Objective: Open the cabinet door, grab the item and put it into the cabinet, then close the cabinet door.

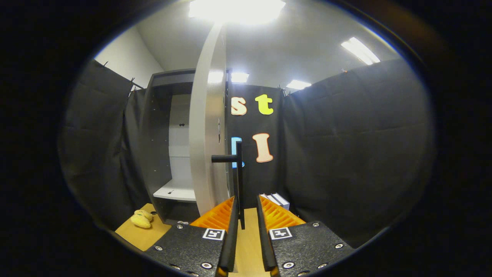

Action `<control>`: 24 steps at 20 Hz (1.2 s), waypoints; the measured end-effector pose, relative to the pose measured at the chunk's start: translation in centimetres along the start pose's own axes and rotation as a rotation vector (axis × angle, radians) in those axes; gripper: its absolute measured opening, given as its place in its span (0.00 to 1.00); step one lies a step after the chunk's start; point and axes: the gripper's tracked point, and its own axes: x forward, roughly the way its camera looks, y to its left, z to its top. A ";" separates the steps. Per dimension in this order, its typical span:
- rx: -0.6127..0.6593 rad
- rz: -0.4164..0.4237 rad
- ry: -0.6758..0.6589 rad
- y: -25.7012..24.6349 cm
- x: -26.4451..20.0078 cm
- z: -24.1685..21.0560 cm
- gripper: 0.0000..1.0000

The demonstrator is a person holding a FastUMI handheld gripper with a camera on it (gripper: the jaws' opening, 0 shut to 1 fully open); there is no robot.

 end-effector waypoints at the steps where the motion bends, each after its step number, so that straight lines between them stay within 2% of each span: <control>1: -0.019 -0.038 -0.026 -0.8 -0.7 0.6 0.35; 3: -0.024 -0.098 -0.083 -1.8 -2.1 1.9 0.45; 4: -0.007 -0.081 -0.112 -1.2 -2.8 2.3 0.46; 6: 0.036 -0.025 -0.153 0.8 -4.2 2.6 0.64; 9: 0.058 0.012 -0.194 3.8 -4.8 1.3 0.88; 11: 0.091 0.066 -0.170 6.9 -4.9 -0.9 0.93; 18: 0.145 0.245 -0.030 16.6 -3.3 -11.6 0.93; 24: 0.128 0.282 0.101 19.8 -2.7 -20.4 0.93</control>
